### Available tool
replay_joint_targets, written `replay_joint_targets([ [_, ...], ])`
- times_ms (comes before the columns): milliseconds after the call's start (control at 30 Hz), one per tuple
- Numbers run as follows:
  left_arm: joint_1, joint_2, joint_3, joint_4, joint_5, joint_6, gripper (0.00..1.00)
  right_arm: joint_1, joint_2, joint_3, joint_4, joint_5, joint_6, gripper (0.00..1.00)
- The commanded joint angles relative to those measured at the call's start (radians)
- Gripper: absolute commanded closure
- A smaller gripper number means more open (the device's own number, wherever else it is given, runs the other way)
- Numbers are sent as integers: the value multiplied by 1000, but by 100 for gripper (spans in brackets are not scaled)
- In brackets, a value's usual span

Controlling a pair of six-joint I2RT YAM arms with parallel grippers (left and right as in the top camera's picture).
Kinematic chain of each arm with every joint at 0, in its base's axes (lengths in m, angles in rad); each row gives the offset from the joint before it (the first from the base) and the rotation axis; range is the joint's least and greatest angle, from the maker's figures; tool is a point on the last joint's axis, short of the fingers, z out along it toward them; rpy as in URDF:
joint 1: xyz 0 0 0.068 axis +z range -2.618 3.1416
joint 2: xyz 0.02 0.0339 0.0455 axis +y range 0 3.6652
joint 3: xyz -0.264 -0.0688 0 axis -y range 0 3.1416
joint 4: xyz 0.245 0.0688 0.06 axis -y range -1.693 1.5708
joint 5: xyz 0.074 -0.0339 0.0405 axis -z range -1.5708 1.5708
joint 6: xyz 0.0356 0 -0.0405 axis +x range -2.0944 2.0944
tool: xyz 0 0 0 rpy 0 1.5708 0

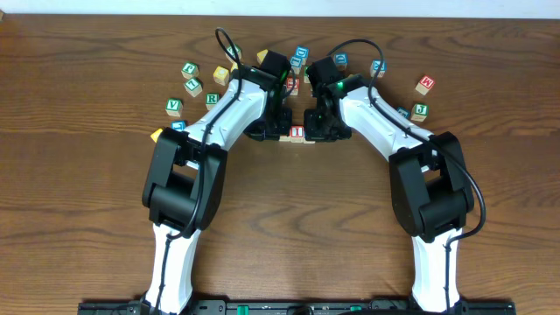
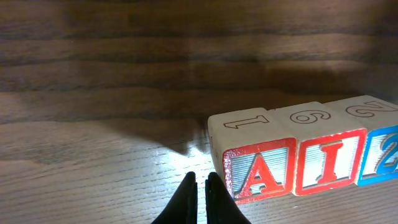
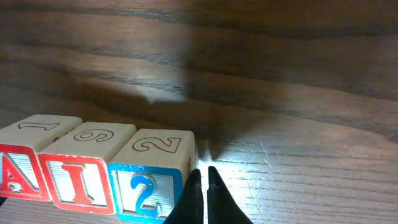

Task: Spell out AI2

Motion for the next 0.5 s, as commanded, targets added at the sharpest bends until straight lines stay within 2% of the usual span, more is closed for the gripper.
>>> replay_joint_targets([
  [0, -24, 20, -7, 2, 40, 17, 92, 2, 16, -3, -3, -38, 12, 99],
  [367, -22, 20, -7, 22, 11, 18, 92, -30, 16, -3, -19, -39, 11, 99],
  [467, -22, 20, -7, 23, 9, 50, 92, -31, 16, -2, -20, -39, 11, 99],
])
